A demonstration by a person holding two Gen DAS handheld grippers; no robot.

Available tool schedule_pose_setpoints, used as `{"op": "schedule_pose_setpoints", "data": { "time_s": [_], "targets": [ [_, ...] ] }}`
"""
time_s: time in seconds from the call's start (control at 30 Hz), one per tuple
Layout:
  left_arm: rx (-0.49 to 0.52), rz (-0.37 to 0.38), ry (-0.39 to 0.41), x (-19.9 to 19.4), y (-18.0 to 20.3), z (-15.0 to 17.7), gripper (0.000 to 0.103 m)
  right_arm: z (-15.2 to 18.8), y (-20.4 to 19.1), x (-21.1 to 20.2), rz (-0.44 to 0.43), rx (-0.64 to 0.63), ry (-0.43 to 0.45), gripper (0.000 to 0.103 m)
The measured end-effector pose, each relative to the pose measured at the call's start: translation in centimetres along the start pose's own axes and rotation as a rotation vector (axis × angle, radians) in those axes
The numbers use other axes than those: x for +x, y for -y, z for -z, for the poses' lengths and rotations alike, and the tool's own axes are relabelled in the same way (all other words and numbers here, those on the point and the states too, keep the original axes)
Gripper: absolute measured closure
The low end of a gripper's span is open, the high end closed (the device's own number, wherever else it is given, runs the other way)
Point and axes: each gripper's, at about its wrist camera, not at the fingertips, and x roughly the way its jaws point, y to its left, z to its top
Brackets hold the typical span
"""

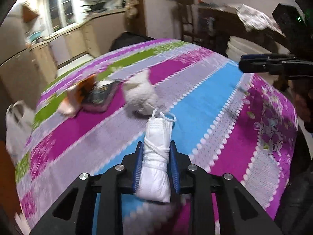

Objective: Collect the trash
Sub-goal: 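Grasp the rolled white cloth with the left tool while the right tool grasps the white towel, then carry the rolled cloth and white towel over the white bucket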

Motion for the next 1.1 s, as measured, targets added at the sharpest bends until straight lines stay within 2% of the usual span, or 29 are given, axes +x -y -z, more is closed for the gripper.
{"op": "schedule_pose_setpoints", "data": {
  "time_s": [0.13,0.2,0.33,0.4,0.47,0.5,0.6,0.63,0.7,0.77,0.8,0.87,0.93,1.1],
  "targets": [
    [-0.213,-0.126,0.011,-2.6,-2.2,1.4,0.075,-1.9,-2.0,1.7,-0.048,-0.049,-0.007,0.031],
    [-0.294,-0.163,-0.015,-3.0,-3.0,2.3,0.075,-2.8,-3.1,3.1,-0.081,-0.047,-0.020,0.031],
    [-0.323,-0.241,-0.047,-2.0,-2.7,3.4,0.074,-3.9,-5.1,6.3,-0.165,0.001,-0.067,0.030],
    [-0.344,-0.247,-0.039,-2.1,-2.6,3.4,0.068,-3.9,-6.0,7.6,-0.189,0.022,-0.100,0.027],
    [-0.359,-0.235,-0.037,-2.1,-2.3,3.3,0.036,-3.8,-6.9,8.9,-0.198,0.043,-0.126,0.026],
    [-0.357,-0.246,-0.039,-2.0,-2.3,3.5,0.032,-3.8,-7.2,9.2,-0.200,0.049,-0.131,0.026],
    [-0.347,-0.250,-0.041,-2.1,-1.9,3.6,0.032,-3.9,-8.3,10.0,-0.197,0.044,-0.128,0.027],
    [-0.353,-0.256,-0.038,-2.1,-1.8,3.6,0.032,-3.9,-8.7,10.3,-0.190,0.032,-0.129,0.028],
    [-0.356,-0.264,-0.037,-1.9,-1.8,3.7,0.033,-3.8,-9.1,11.0,-0.187,0.017,-0.137,0.043],
    [-0.366,-0.270,-0.032,-2.0,-2.0,3.9,0.043,-3.5,-9.2,11.8,-0.178,0.009,-0.156,0.059],
    [-0.367,-0.273,-0.028,-2.1,-1.9,4.0,0.046,-3.3,-9.1,11.9,-0.201,0.014,-0.148,0.062],
    [-0.370,-0.277,-0.023,-2.2,-2.0,4.0,0.066,-3.1,-8.8,11.7,-0.216,0.011,-0.142,0.066],
    [-0.372,-0.272,-0.017,-2.3,-2.1,3.9,0.075,-2.9,-8.3,11.3,-0.230,0.017,-0.148,0.067],
    [-0.370,-0.267,-0.022,-2.4,-1.6,4.0,0.076,-2.2,-6.0,8.4,-0.234,0.037,-0.137,0.068]
  ]
}}
